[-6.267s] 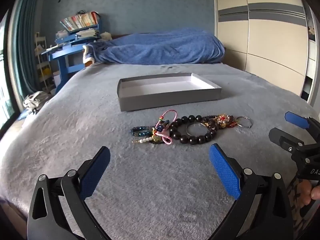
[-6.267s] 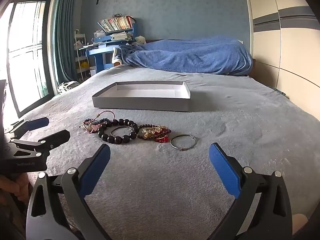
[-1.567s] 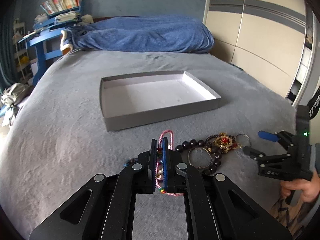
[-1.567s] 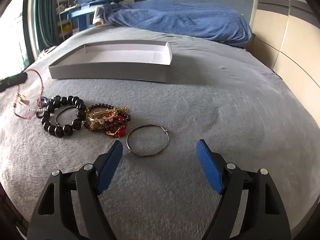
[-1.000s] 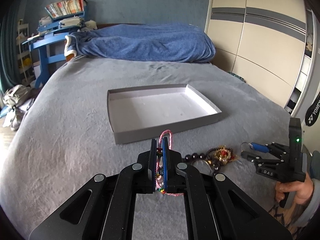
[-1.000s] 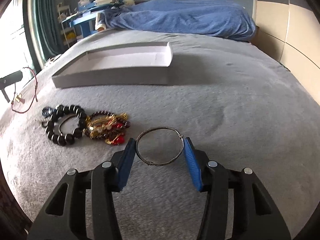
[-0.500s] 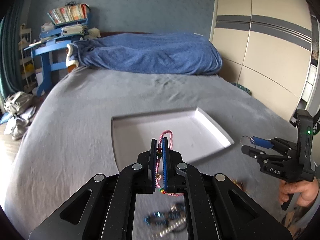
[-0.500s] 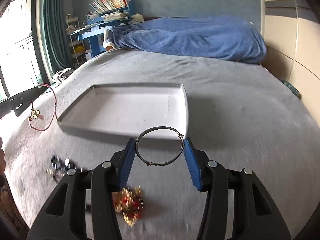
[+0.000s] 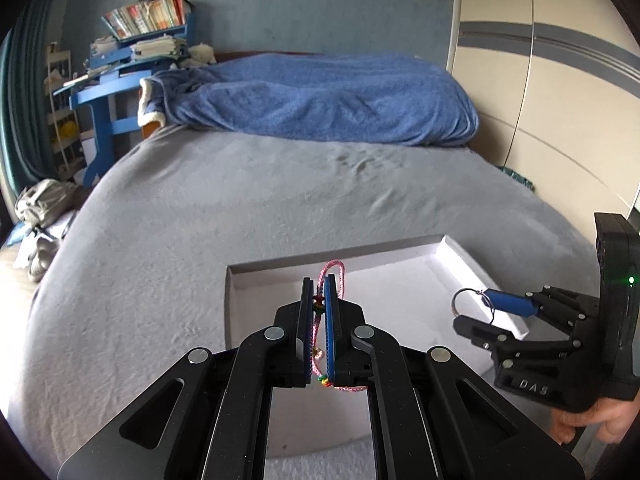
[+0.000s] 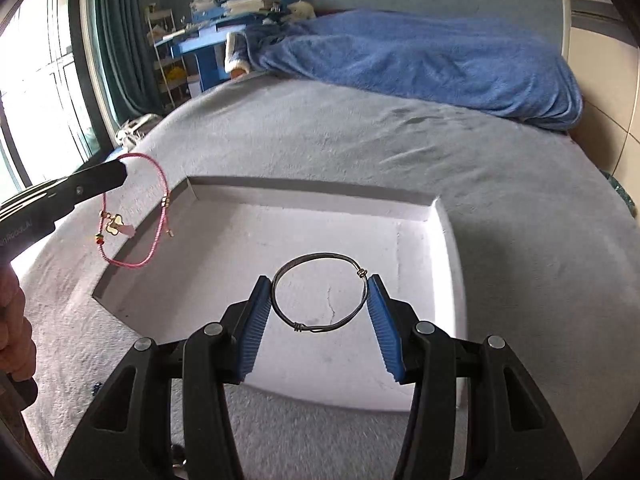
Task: Organize jewelry
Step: 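Grasp pink string bracelet with left tool and drop it in tray while right tool carries silver bangle there, then move both tools back to the jewelry pile and open them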
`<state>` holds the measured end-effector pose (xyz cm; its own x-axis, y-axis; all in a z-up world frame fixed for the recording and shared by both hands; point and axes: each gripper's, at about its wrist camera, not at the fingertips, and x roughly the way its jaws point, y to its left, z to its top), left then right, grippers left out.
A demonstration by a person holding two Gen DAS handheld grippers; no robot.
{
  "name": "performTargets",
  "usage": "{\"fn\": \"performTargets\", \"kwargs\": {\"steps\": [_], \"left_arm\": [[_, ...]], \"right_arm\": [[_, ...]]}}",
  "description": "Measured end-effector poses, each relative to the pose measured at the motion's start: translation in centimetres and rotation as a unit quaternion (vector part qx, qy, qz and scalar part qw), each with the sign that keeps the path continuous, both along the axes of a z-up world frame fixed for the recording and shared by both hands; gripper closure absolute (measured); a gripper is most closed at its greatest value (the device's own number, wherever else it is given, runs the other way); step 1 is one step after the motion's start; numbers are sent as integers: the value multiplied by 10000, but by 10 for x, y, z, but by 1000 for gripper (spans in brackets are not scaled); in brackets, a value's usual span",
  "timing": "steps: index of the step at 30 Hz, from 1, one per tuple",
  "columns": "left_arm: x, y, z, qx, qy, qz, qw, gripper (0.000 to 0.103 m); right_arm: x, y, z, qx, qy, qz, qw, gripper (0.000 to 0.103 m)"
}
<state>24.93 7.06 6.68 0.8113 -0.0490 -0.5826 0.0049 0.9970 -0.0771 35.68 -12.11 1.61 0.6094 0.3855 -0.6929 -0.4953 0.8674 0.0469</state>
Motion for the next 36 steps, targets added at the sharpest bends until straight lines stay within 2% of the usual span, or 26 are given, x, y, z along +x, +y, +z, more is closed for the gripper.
{"fn": "performTargets", "kwargs": {"steps": [13, 14, 17, 18, 19, 21, 25, 29, 36], "left_arm": [[21, -6, -51, 73, 656, -39, 9978, 97], [21, -6, -53, 81, 685, -17, 9976, 92], [12, -6, -52, 234, 559, 31, 9982, 64], [8, -7, -51, 281, 481, 14, 9984, 53], [4, -7, -48, 287, 421, 3, 9987, 48], [-6, -7, -42, 277, 250, 18, 9993, 30], [-26, -3, -31, 184, 29, 81, 9998, 22], [-53, 0, -27, 68, -122, 139, 9998, 15], [-101, -6, -32, 42, -146, 52, 9999, 12]], "right_arm": [[11, 8, -36, -297, 391, -59, 9988, 54], [10, 8, -37, -311, 385, -69, 9988, 53], [5, 5, -36, -255, 337, -85, 9991, 49], [3, 4, -34, -211, 293, -92, 9993, 42], [0, 2, -32, -165, 234, -94, 9995, 40], [-6, -2, -25, -89, 97, -99, 9999, 39], [-23, -18, -10, 157, -161, -192, 9996, 34], [-44, -38, -3, 278, -334, -334, 9985, 34], [-84, -76, -6, 490, -369, -627, 9961, 34]]}}
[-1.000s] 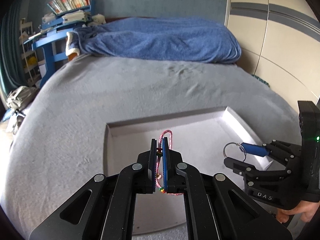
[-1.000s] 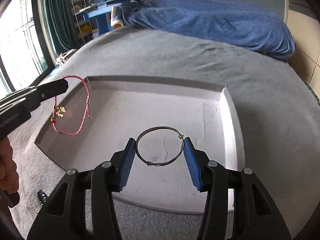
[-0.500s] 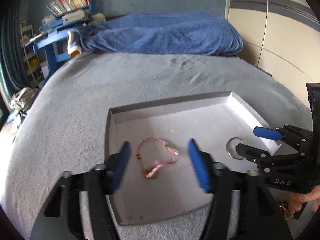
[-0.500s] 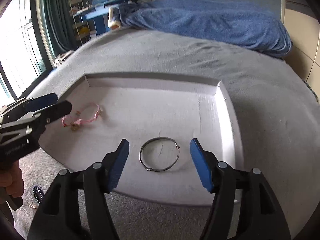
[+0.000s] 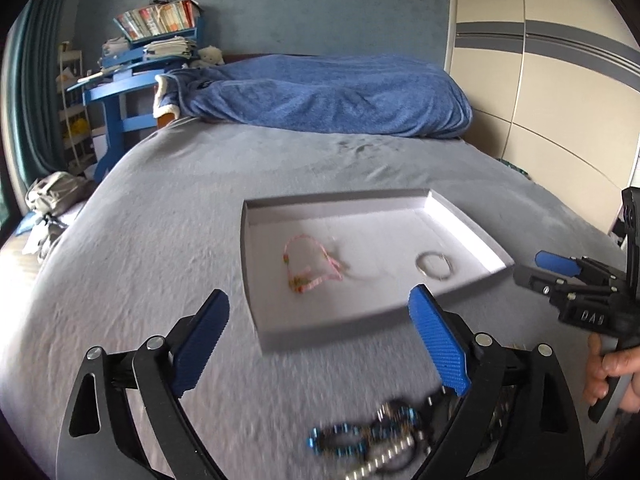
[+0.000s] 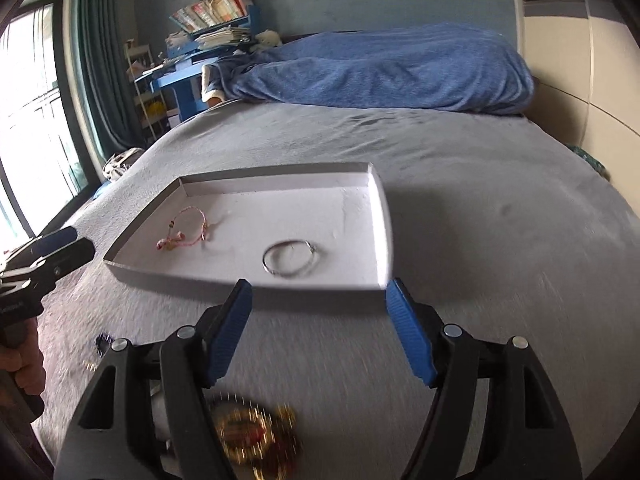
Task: Organize jewelry
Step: 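Move both tools back to the jewelry pile and open them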
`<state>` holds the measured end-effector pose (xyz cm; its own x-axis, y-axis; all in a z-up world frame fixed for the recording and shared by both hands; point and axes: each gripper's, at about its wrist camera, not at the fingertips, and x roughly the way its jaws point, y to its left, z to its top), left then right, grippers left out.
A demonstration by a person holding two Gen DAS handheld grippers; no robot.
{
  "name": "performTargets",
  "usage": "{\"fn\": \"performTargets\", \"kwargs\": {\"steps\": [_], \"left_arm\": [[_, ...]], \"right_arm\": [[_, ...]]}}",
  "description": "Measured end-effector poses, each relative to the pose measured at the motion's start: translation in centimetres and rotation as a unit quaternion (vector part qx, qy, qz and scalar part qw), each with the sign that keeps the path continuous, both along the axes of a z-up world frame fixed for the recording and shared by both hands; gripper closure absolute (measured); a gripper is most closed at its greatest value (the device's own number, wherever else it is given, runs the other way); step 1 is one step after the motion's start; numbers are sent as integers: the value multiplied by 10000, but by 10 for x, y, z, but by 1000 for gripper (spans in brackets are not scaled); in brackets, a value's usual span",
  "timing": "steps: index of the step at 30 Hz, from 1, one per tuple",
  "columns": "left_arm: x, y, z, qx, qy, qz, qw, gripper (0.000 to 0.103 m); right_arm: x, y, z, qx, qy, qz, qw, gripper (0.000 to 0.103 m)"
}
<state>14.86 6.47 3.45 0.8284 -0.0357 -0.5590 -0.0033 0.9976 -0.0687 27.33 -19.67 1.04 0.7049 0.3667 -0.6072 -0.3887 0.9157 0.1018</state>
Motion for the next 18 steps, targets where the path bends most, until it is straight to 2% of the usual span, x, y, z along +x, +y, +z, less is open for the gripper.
{"fn": "performTargets", "kwargs": {"steps": [9, 18], "left_arm": [[-47, -15, -18, 146, 21, -167, 9998, 9], [-69, -20, -30, 95, -14, -266, 9996, 8]], "right_arm": [[-49, -43, -18, 87, 73, -281, 9995, 33], [-78, -55, -33, 241, 31, -293, 9993, 33]]}}
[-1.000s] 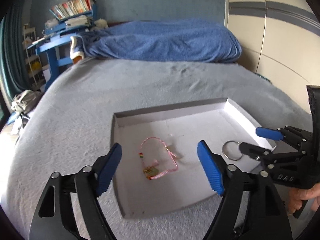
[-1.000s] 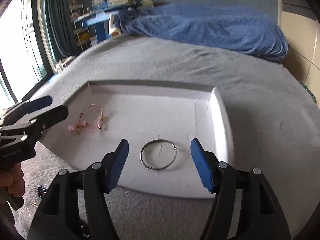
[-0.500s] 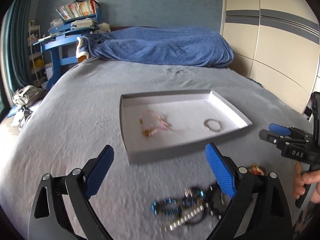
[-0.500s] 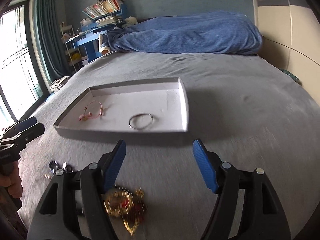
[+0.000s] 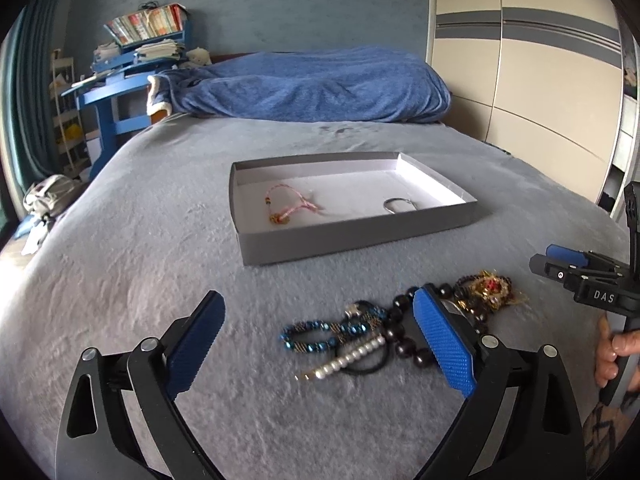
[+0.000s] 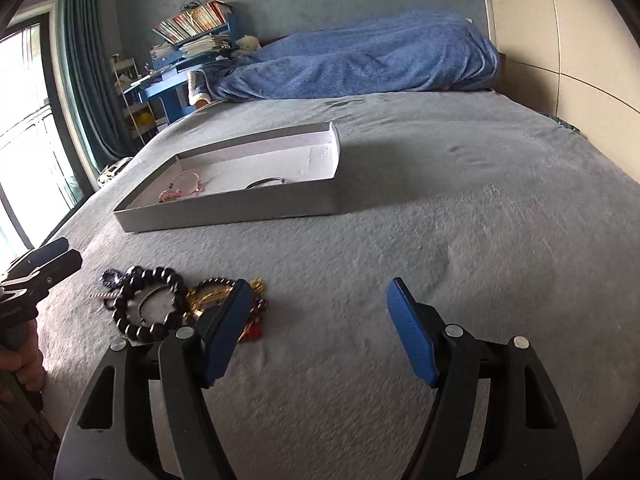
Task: Organize jewelry
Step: 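Move both tools back to the jewelry pile and open them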
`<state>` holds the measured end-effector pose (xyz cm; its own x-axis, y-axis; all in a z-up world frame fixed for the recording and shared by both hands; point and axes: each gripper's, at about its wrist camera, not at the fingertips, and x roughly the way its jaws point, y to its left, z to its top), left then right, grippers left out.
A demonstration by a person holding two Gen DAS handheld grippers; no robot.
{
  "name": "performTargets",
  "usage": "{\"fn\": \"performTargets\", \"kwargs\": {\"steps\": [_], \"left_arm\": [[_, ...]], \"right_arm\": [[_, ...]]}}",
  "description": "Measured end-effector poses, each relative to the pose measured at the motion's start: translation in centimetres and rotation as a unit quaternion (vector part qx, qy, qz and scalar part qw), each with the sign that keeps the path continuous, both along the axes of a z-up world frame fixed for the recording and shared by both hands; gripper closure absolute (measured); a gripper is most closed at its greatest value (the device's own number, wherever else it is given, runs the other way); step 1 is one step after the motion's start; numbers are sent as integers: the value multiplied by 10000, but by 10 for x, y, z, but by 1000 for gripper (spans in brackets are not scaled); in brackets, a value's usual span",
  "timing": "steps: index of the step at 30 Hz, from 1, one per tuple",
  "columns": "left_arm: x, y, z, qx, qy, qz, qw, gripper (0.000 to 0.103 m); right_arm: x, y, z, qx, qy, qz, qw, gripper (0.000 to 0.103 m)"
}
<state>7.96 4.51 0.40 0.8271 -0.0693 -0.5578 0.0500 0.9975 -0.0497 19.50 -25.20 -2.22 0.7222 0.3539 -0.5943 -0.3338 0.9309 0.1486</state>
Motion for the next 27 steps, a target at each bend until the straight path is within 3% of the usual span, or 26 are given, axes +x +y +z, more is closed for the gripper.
{"fn": "performTargets", "kwargs": {"steps": [11, 21, 26, 27], "left_arm": [[-2, 0, -10, -28, 159, -26, 9999, 8], [-2, 3, -12, -101, 203, 11, 9997, 8], [-2, 4, -13, -101, 215, 10, 9997, 8], [-2, 4, -13, -103, 216, 8, 9997, 8]], "right_arm": [[-14, 41, 2, -246, -77, 641, 9976, 34], [5, 72, -6, -692, 246, 973, 9925, 40], [14, 83, -13, -897, 429, 1085, 9891, 50], [16, 83, -14, -896, 455, 1098, 9889, 57]]}}
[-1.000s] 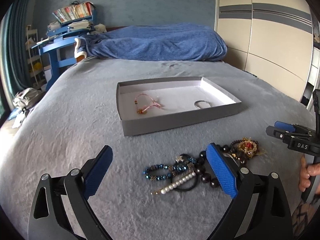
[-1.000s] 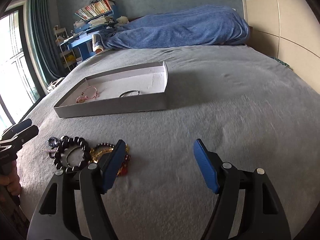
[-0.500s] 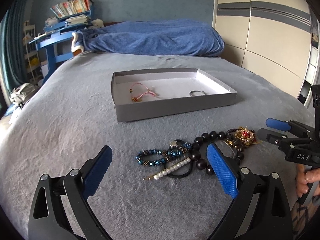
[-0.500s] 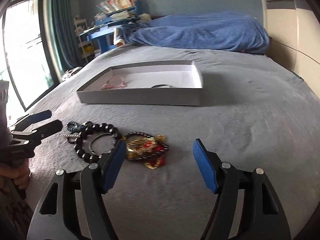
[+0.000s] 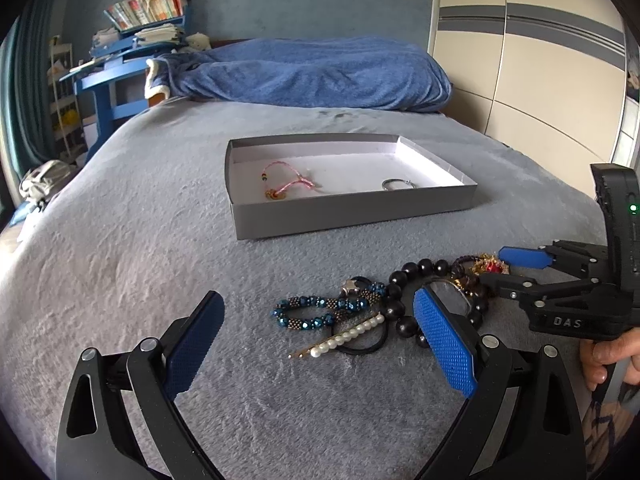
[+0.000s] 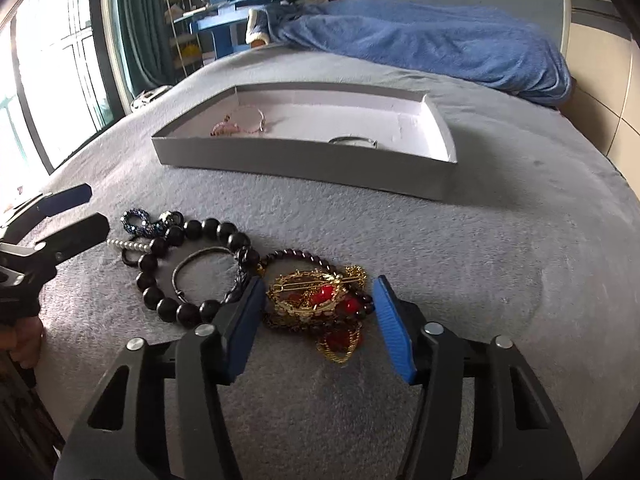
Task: Organize jewelry
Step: 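Move both tools back to the jewelry pile and open them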
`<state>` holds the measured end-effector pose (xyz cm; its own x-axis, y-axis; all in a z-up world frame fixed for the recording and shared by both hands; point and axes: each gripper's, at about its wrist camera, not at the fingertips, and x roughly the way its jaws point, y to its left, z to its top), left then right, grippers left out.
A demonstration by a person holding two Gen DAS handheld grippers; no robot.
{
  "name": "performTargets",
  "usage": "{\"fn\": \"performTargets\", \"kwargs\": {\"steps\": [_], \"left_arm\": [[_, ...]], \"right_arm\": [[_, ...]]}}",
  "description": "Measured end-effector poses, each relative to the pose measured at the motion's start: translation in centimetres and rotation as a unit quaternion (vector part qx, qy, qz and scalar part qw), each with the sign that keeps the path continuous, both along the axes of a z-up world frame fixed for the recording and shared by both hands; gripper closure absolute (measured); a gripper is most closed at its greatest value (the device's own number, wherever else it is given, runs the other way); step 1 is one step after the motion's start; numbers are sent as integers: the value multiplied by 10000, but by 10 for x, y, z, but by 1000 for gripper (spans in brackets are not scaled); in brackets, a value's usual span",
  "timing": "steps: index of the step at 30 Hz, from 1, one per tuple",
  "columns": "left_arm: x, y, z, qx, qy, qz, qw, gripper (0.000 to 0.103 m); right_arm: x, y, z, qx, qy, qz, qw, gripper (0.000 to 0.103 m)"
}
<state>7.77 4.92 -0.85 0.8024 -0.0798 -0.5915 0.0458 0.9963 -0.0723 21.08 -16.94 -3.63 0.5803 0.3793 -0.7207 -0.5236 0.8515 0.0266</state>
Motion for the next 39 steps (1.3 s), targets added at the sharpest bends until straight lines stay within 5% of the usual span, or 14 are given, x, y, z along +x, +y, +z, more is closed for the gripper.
{"fn": "performTargets", "kwargs": {"steps": [14, 23, 31, 39], "left_arm": [[-6, -27, 4, 426, -120, -449, 9980, 8], [-9, -63, -2, 336, 248, -1099, 9931, 9], [9, -69, -19, -169, 934, -1090, 9895, 28], [33, -45, -20, -1174, 1231, -642, 9833, 42]], "right_arm": [[-5, -39, 9, 666, -170, -330, 9971, 62], [-8, -77, 8, 838, -168, -785, 9932, 62], [-7, -76, 5, 824, -169, -711, 9939, 62], [-6, -73, 4, 814, -171, -658, 9944, 62]]}}
